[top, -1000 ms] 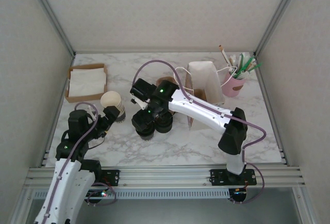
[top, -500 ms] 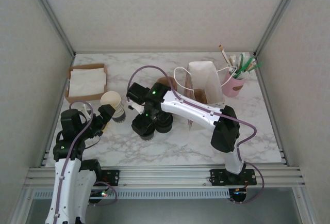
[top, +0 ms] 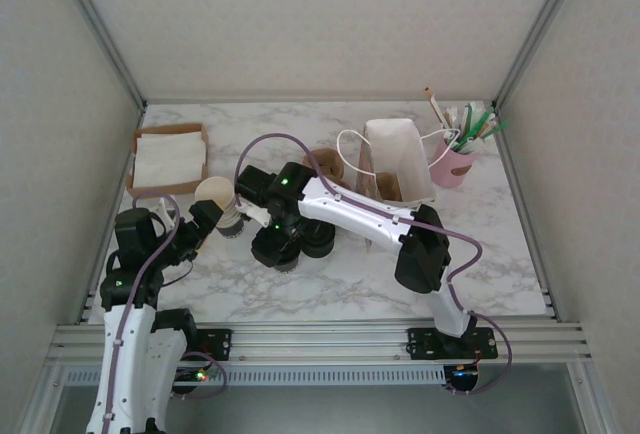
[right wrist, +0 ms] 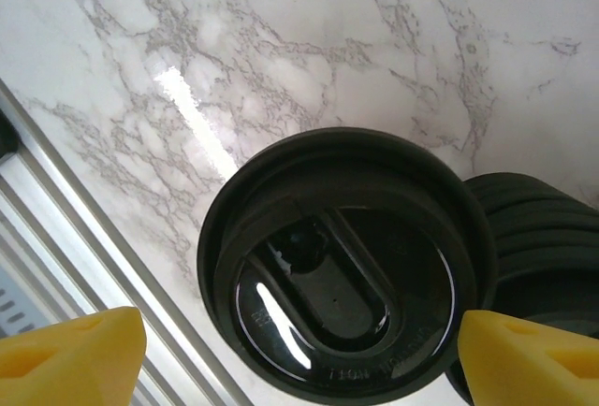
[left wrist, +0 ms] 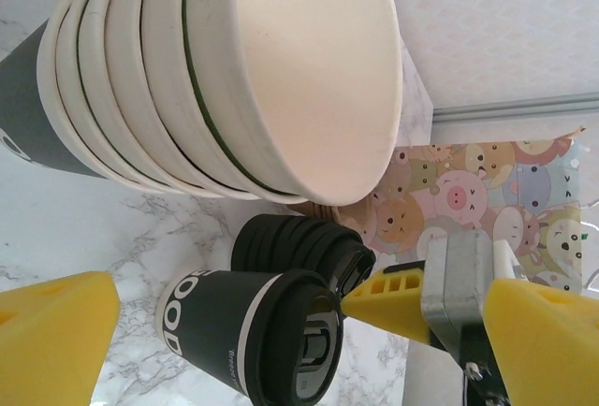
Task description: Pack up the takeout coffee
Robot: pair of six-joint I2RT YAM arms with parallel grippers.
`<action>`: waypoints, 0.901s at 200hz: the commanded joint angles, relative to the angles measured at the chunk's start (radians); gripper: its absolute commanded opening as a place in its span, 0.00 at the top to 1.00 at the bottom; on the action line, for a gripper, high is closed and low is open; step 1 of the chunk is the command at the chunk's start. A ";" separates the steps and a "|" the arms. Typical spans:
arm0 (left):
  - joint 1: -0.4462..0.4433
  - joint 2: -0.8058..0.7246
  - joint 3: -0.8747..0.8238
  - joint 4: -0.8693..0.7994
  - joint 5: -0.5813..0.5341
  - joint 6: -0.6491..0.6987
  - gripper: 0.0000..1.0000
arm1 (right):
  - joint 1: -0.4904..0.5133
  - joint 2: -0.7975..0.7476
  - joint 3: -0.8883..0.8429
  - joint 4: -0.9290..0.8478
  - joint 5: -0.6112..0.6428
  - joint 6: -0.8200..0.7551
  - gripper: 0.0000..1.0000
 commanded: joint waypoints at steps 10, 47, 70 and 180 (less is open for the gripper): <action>0.009 0.002 0.041 -0.026 0.002 0.030 0.00 | 0.007 0.024 0.039 -0.043 0.042 -0.018 0.12; 0.009 0.008 0.051 -0.027 -0.002 0.035 0.00 | 0.005 0.039 0.040 -0.049 0.065 -0.013 0.12; 0.010 0.009 0.055 -0.027 -0.002 0.036 0.00 | 0.002 0.038 0.037 -0.047 0.064 -0.010 0.14; 0.008 0.011 0.061 -0.034 -0.008 0.039 0.00 | -0.006 0.039 0.002 -0.019 0.046 0.001 0.20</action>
